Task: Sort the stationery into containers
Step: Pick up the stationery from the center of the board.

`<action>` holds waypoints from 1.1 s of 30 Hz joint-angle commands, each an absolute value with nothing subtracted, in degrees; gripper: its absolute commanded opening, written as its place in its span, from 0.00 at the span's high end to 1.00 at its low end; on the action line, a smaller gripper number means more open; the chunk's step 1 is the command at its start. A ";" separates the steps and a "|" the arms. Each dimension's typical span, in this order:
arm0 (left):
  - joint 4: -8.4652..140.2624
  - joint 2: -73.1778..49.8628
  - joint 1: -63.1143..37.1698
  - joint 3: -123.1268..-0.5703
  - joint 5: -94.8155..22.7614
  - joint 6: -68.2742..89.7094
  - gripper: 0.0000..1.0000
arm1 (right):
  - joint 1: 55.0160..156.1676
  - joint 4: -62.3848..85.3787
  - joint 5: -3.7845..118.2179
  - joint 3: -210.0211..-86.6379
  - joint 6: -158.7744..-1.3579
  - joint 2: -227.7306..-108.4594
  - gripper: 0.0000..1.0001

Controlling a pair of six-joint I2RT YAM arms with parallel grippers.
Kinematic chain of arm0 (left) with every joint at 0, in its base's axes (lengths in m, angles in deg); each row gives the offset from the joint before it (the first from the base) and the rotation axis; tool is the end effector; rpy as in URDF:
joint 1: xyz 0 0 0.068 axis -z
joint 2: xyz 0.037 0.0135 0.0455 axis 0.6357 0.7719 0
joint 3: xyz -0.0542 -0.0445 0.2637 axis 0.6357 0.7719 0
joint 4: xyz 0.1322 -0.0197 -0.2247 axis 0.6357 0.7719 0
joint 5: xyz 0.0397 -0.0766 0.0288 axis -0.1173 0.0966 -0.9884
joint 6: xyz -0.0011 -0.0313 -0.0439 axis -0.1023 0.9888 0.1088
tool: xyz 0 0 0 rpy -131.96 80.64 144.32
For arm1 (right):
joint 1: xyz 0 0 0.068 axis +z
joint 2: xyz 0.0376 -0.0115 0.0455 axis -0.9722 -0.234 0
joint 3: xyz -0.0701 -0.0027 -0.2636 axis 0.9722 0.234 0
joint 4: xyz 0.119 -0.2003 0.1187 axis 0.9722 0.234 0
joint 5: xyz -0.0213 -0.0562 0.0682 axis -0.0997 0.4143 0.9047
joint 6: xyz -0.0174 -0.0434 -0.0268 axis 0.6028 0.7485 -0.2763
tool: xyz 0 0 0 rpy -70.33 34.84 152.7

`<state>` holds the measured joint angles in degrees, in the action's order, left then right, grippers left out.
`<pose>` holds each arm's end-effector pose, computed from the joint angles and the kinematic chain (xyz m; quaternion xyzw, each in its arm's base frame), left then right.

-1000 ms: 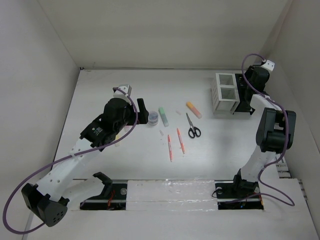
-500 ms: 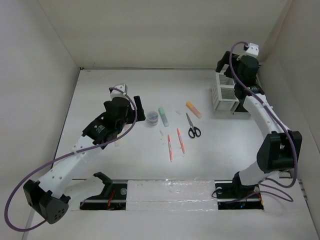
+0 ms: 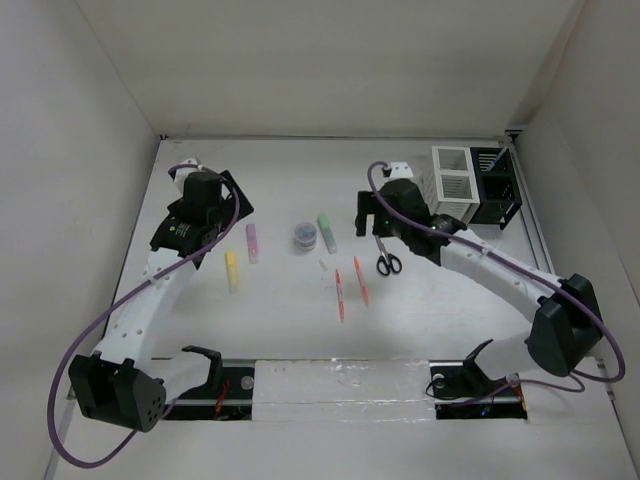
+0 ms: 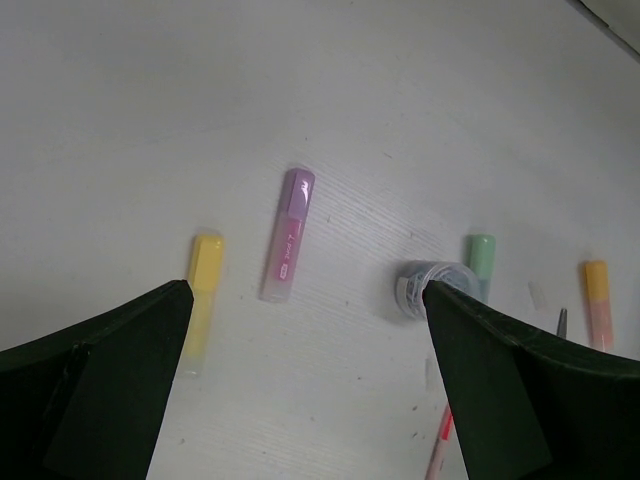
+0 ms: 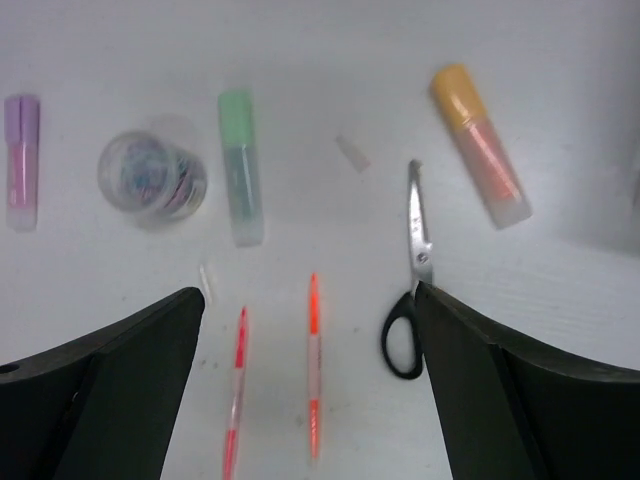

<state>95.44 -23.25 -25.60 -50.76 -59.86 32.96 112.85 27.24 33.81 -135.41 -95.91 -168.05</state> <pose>0.2399 -0.0493 0.3442 -0.2153 0.8341 -0.0924 0.4994 0.2628 0.1817 0.2926 -0.0416 0.8786 0.1210 0.4601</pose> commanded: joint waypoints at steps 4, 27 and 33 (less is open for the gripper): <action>96.04 -26.77 -25.23 -50.24 -62.31 33.68 0.00 | 123.39 33.40 28.75 -130.99 -101.81 -166.20 0.11; 96.92 -24.49 -25.23 -49.71 -61.26 33.68 0.00 | 126.39 29.45 31.38 -123.94 -104.63 -175.69 0.41; 96.39 -24.49 -25.23 -49.71 -60.11 33.15 0.00 | 126.39 29.45 32.00 -125.60 -103.32 -179.29 0.44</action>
